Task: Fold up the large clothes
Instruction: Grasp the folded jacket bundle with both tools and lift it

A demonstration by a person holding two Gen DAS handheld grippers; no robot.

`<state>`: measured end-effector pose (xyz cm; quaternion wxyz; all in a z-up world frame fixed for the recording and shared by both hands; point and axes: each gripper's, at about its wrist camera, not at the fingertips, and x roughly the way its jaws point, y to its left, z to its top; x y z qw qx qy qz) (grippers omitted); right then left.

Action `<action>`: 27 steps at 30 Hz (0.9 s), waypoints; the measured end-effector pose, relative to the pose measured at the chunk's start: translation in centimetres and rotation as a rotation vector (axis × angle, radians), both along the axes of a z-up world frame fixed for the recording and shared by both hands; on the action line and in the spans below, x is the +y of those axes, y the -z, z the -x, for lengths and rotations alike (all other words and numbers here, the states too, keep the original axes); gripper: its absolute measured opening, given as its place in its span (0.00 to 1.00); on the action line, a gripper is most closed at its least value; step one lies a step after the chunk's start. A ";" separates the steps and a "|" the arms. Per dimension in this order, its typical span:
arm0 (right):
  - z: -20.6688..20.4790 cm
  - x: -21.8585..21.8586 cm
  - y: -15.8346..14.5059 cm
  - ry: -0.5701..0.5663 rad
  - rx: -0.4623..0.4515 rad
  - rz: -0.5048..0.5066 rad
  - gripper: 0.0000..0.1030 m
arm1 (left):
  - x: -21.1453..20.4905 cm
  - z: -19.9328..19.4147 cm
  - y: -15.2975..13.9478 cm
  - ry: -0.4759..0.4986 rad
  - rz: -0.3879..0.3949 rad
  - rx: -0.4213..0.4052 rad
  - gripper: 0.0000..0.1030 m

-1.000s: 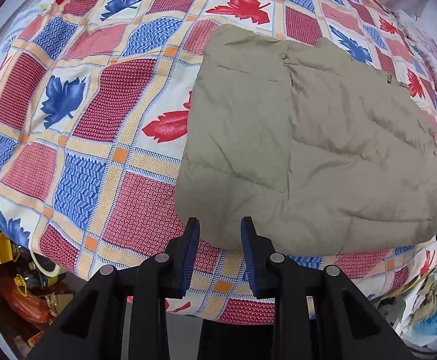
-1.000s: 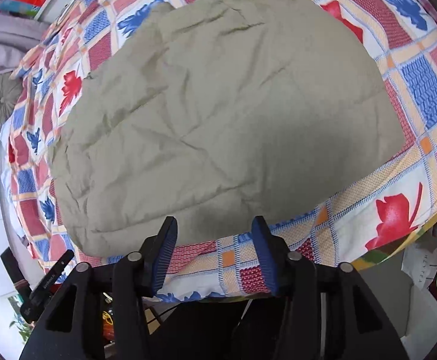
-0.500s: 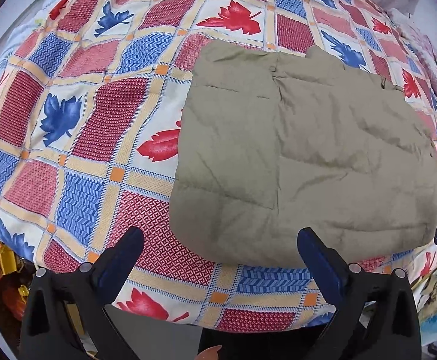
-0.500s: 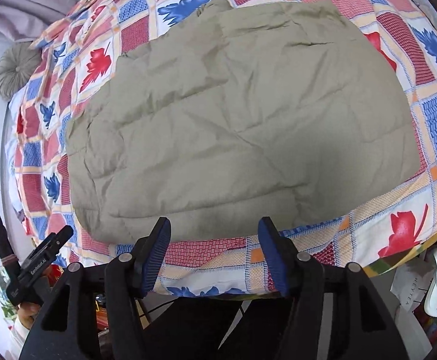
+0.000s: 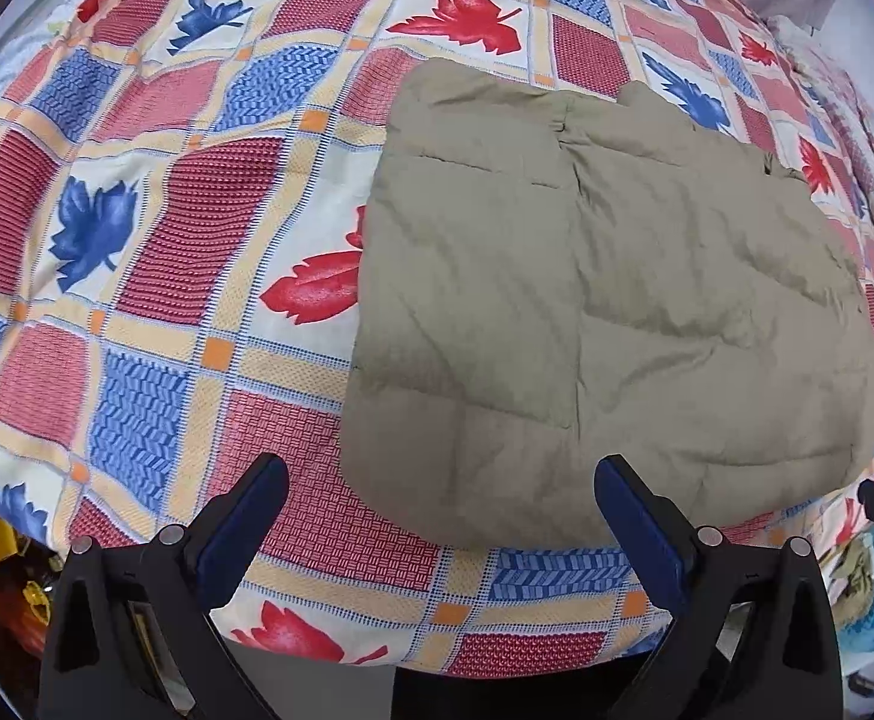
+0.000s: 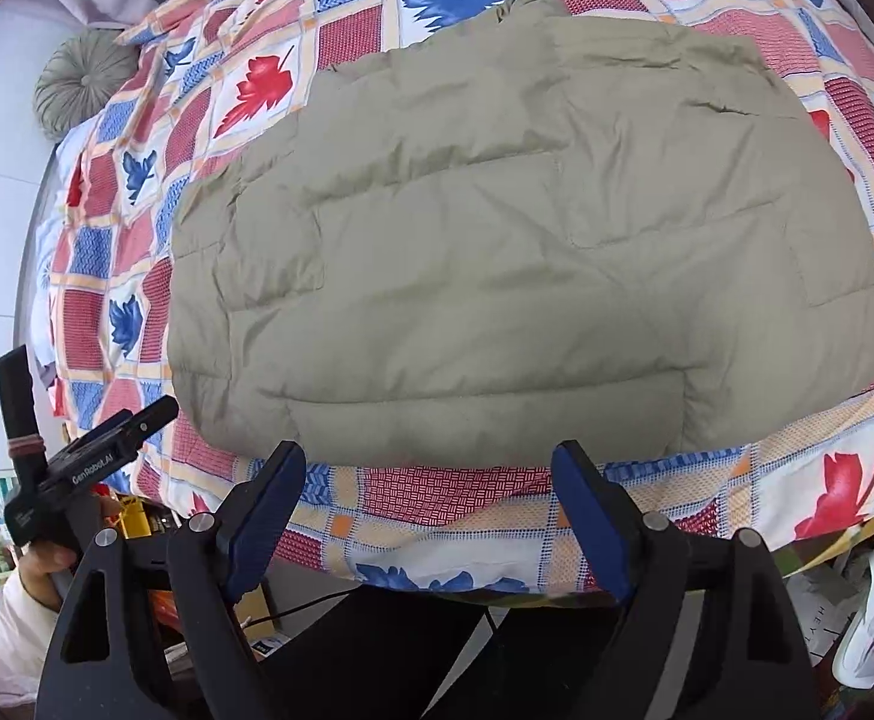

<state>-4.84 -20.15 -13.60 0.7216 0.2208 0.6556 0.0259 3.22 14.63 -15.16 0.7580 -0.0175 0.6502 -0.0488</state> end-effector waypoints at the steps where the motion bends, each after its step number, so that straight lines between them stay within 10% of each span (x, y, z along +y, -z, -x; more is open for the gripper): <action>1: 0.0 -0.1 0.2 -0.001 0.014 -0.013 0.84 | 0.4 -0.4 0.2 0.005 0.038 -0.004 0.99; 14: 1.0 0.7 1.3 -0.009 0.068 -0.014 0.84 | 3.6 -8.0 7.6 0.069 0.519 0.183 0.99; 22: -0.1 0.4 2.0 -0.003 0.042 -0.014 0.84 | -1.3 -9.5 10.2 0.222 0.570 0.258 0.98; 27: -2.6 -1.7 1.3 0.044 -0.061 0.020 0.84 | -1.8 -9.3 9.4 0.268 0.624 0.258 0.33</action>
